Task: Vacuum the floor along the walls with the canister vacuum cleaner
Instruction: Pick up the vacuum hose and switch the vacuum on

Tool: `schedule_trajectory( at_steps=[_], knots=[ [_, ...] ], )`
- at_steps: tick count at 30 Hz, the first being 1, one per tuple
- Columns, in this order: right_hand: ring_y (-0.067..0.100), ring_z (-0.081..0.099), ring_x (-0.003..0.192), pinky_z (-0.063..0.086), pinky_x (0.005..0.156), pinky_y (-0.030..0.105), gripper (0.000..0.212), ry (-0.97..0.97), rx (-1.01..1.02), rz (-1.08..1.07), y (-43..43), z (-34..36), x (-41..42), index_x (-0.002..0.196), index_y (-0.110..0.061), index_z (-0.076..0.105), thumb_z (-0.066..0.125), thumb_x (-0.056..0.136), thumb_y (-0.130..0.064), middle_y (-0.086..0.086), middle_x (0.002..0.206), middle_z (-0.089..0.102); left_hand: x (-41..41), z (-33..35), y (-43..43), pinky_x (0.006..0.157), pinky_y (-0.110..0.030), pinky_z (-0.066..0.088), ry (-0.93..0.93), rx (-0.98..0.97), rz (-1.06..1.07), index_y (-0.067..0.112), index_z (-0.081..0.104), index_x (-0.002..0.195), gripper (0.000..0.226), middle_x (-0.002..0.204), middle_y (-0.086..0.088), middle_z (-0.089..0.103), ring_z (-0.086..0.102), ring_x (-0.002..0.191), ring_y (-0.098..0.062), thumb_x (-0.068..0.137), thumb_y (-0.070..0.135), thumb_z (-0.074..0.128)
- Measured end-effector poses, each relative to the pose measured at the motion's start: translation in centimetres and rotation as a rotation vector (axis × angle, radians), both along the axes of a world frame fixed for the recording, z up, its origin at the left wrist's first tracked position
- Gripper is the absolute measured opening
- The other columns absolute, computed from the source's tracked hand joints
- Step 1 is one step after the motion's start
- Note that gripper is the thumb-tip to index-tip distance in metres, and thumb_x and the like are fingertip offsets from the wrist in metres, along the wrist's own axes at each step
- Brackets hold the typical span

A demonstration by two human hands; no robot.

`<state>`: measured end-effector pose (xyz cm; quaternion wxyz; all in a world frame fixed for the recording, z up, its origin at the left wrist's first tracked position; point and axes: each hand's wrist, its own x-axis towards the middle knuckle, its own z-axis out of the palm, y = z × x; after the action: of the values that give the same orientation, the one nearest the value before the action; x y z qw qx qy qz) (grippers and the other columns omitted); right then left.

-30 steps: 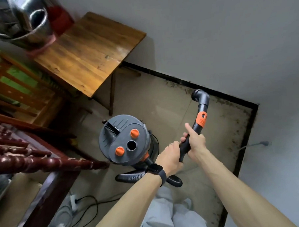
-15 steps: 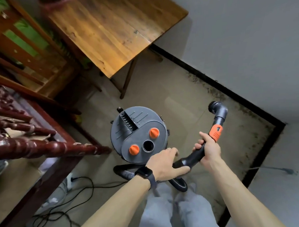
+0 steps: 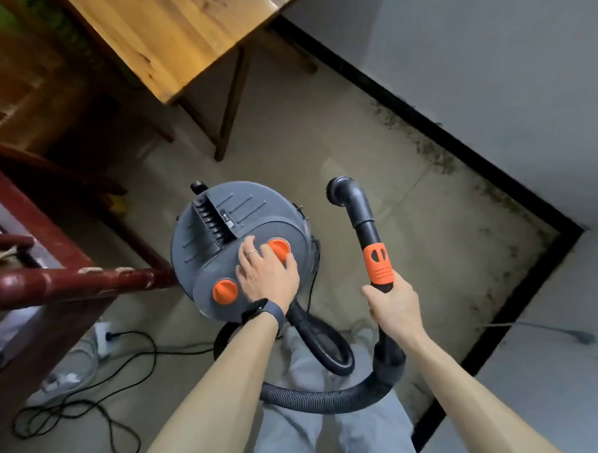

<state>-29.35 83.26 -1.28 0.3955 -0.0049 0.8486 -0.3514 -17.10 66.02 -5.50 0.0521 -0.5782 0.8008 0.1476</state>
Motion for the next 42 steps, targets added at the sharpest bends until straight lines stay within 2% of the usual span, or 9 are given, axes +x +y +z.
schedule_trajectory(
  at_steps=[5, 8, 13, 17, 21, 23, 28, 35, 42],
  knots=[
    [0.020, 0.057, 0.058, 0.054, 0.068, 0.039, 0.030, -0.035, -0.029, 0.019, 0.5, -1.4, 0.1, 0.084, -0.024, 0.052, 0.073, 0.085, -0.046, 0.001, 0.067, 0.063, -0.6, -1.5, 0.5, 0.092, -0.047, 0.046, -0.002, -0.140, 0.026, 0.004, 0.060, 0.105, 0.039, 0.142, -0.015, 0.044, 0.040, 0.130, -0.036, 0.087, 0.039, 0.062],
    [0.018, 0.060, 0.059, 0.056, 0.057, 0.031, 0.032, -0.107, -0.108, -0.025, 0.2, -0.6, 0.1, 0.102, -0.035, 0.054, 0.068, 0.090, -0.060, 0.002, 0.074, 0.064, -0.8, -1.3, 0.1, 0.090, -0.048, 0.046, -0.029, -0.156, 0.043, 0.007, 0.060, 0.102, 0.035, 0.140, -0.015, 0.045, 0.041, 0.129, -0.037, 0.089, 0.040, 0.059],
    [0.025, 0.064, 0.054, 0.052, 0.055, 0.032, 0.021, -0.332, -0.245, -0.243, -1.2, 0.0, -2.3, 0.096, -0.009, 0.052, 0.061, 0.101, -0.028, 0.011, 0.078, 0.065, -0.9, -1.1, 0.1, 0.091, -0.048, 0.045, -0.055, -0.141, 0.047, 0.008, 0.059, 0.103, 0.033, 0.143, -0.014, 0.044, 0.038, 0.131, -0.036, 0.089, 0.038, 0.057],
    [0.029, 0.061, 0.050, 0.048, 0.050, 0.028, 0.016, -0.439, -0.287, -0.227, -1.6, 0.3, -4.1, 0.102, -0.017, 0.045, 0.057, 0.093, -0.011, 0.006, 0.096, 0.078, -1.2, -1.1, 0.3, 0.089, -0.047, 0.046, -0.044, -0.138, 0.080, 0.008, 0.060, 0.102, 0.032, 0.143, -0.012, 0.043, 0.038, 0.131, -0.034, 0.089, 0.037, 0.057],
    [0.027, 0.056, 0.049, 0.046, 0.052, 0.031, 0.023, -0.411, -0.245, -0.296, -1.3, 0.0, -4.7, 0.085, -0.015, 0.045, 0.061, 0.084, 0.002, 0.006, 0.073, 0.060, -1.1, -1.0, 0.3, 0.090, -0.047, 0.046, -0.031, -0.138, 0.078, 0.008, 0.060, 0.102, 0.031, 0.144, -0.012, 0.043, 0.038, 0.132, -0.034, 0.090, 0.036, 0.057],
    [0.024, 0.048, 0.044, 0.042, 0.049, 0.030, 0.026, -0.365, -0.216, -0.296, -0.8, -0.5, -4.5, 0.080, -0.015, 0.042, 0.062, 0.084, 0.000, 0.009, 0.068, 0.049, -0.8, -1.0, 0.4, 0.090, -0.048, 0.047, -0.043, -0.144, 0.058, 0.007, 0.060, 0.104, 0.032, 0.144, -0.013, 0.043, 0.039, 0.132, -0.035, 0.091, 0.037, 0.059],
    [0.023, 0.045, 0.046, 0.041, 0.050, 0.032, 0.043, -0.306, -0.149, -0.158, 0.0, -1.3, -2.8, 0.077, -0.018, 0.040, 0.079, 0.088, -0.035, 0.005, 0.061, 0.052, -0.3, -1.4, 0.5, 0.082, -0.046, 0.051, -0.090, -0.215, -0.040, 0.006, 0.061, 0.104, 0.031, 0.140, -0.015, 0.048, 0.045, 0.126, -0.037, 0.090, 0.033, 0.062],
    [0.022, 0.047, 0.046, 0.044, 0.051, 0.030, 0.033, -0.223, -0.117, 0.036, -0.5, -1.7, -0.8, 0.078, -0.016, 0.044, 0.074, 0.086, -0.027, 0.003, 0.057, 0.052, 0.3, -1.1, -0.1, 0.075, -0.043, 0.052, -0.164, -0.232, -0.175, 0.013, 0.060, 0.104, 0.025, 0.141, -0.011, 0.049, 0.048, 0.120, -0.039, 0.083, 0.023, 0.070],
    [0.021, 0.048, 0.048, 0.046, 0.054, 0.034, 0.030, -0.220, -0.110, 0.040, -0.7, -1.4, -0.2, 0.080, -0.015, 0.047, 0.074, 0.084, -0.028, 0.003, 0.060, 0.052, 0.5, -0.6, -0.6, 0.066, -0.038, 0.051, -0.191, -0.213, -0.250, 0.017, 0.056, 0.098, 0.034, 0.137, -0.011, 0.050, 0.049, 0.109, -0.037, 0.072, 0.014, 0.078]
  ],
)
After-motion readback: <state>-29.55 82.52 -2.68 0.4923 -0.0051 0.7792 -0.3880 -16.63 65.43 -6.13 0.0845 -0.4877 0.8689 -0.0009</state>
